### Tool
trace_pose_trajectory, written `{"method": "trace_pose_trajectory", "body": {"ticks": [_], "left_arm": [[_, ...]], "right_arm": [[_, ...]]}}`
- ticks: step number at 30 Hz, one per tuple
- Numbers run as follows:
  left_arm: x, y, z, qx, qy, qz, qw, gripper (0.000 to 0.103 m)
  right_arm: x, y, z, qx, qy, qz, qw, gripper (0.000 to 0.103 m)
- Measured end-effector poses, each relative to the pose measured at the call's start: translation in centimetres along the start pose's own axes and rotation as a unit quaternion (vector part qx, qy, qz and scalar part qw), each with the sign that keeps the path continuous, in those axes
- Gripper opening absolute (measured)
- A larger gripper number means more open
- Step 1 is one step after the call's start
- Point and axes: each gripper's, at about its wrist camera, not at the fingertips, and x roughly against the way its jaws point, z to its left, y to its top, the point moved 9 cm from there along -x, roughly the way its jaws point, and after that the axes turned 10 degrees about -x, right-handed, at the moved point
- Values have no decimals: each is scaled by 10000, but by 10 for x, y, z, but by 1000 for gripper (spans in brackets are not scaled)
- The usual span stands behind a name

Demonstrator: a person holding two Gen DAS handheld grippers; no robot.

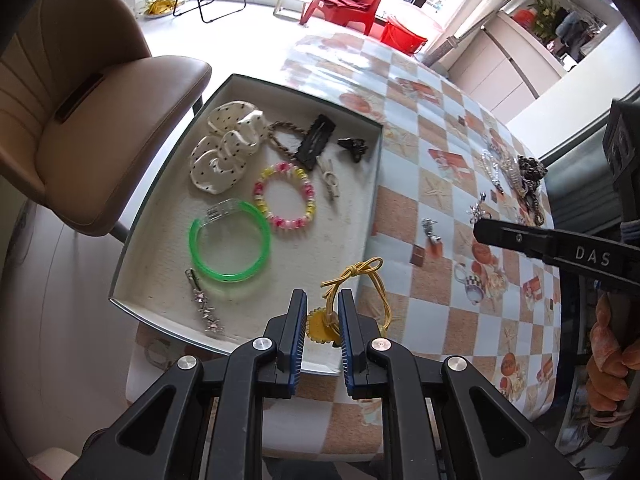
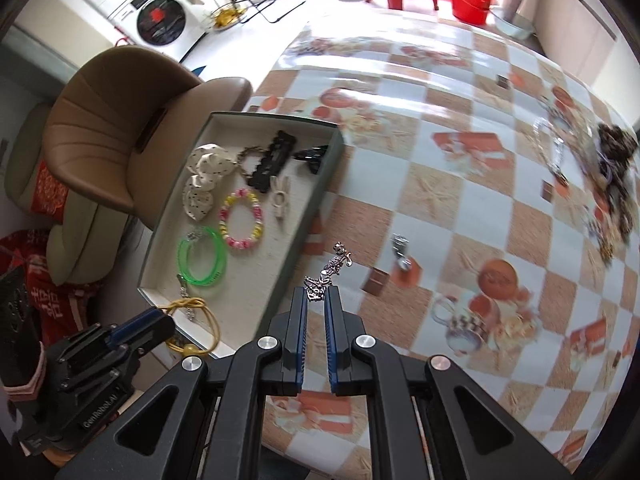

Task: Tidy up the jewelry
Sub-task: 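Carry the yellow hair tie and silver chain charm over the tray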

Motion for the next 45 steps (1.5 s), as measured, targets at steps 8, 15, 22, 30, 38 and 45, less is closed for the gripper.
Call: {"method": "trace_pose_trajectory", "body": {"ticks": [8, 15, 22, 30, 38, 45], "left_arm": [[-24, -4, 14, 13, -21, 232, 9997, 19], [-47, -10, 19, -47, 2, 445, 9990, 19], [-64, -15, 24, -67, 77, 597, 9982, 19], [-81, -24, 26, -121, 257, 741, 9968, 19], [-93, -32, 27, -233, 559, 887, 9942, 19], [-96, -38, 28, -229, 675, 958, 9928, 20]], "right_arm": [[-27, 11, 30, 265, 20, 192, 9995, 9], [-53, 18, 45, 405, 18, 376, 9985, 9], [-77, 26, 53, 432, 124, 559, 9974, 9], [-109, 31, 63, 611, 69, 773, 9951, 9], [-139, 21, 62, 648, -128, 1059, 9922, 9], [-154, 17, 59, 621, -216, 1160, 9911, 10]]}}
